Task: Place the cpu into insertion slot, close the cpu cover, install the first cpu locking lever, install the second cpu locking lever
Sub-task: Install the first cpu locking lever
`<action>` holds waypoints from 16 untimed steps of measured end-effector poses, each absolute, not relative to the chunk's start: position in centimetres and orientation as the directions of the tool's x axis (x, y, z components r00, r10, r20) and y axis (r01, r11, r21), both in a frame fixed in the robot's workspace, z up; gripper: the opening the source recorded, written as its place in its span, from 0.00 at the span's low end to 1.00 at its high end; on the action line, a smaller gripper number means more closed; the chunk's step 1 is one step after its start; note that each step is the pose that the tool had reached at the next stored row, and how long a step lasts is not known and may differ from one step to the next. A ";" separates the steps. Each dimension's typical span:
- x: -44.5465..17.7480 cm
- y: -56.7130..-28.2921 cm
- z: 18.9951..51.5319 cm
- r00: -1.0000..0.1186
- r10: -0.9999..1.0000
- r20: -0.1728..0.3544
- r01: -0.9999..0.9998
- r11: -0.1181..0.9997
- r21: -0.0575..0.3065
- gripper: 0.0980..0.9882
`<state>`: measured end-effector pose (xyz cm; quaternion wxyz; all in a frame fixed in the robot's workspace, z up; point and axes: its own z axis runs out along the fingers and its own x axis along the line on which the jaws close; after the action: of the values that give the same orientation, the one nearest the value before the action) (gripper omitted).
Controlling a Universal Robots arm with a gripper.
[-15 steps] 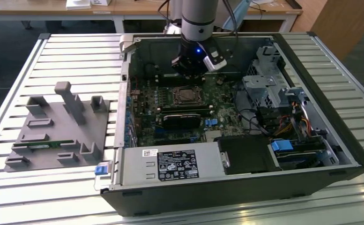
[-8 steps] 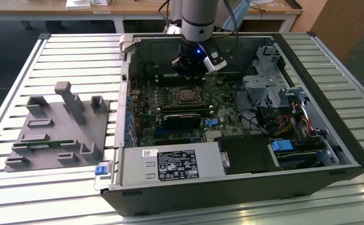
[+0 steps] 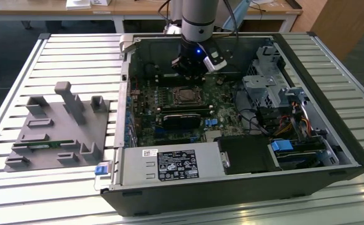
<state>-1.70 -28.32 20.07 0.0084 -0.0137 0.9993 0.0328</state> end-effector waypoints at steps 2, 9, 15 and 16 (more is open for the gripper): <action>-1.7 -28.3 20.0 -0.999 -0.027 -0.017 -0.028 0.998 0.062 0.01; -1.7 -28.3 19.9 -0.999 -0.027 -0.017 -0.028 0.998 0.056 0.01; -1.7 -28.3 20.0 -0.999 -0.027 -0.018 -0.028 0.998 0.056 0.01; -1.7 -28.3 20.1 -0.999 -0.027 -0.017 -0.028 0.998 0.056 0.01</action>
<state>-1.70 -28.27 20.05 0.0084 -0.0137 0.9995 0.0280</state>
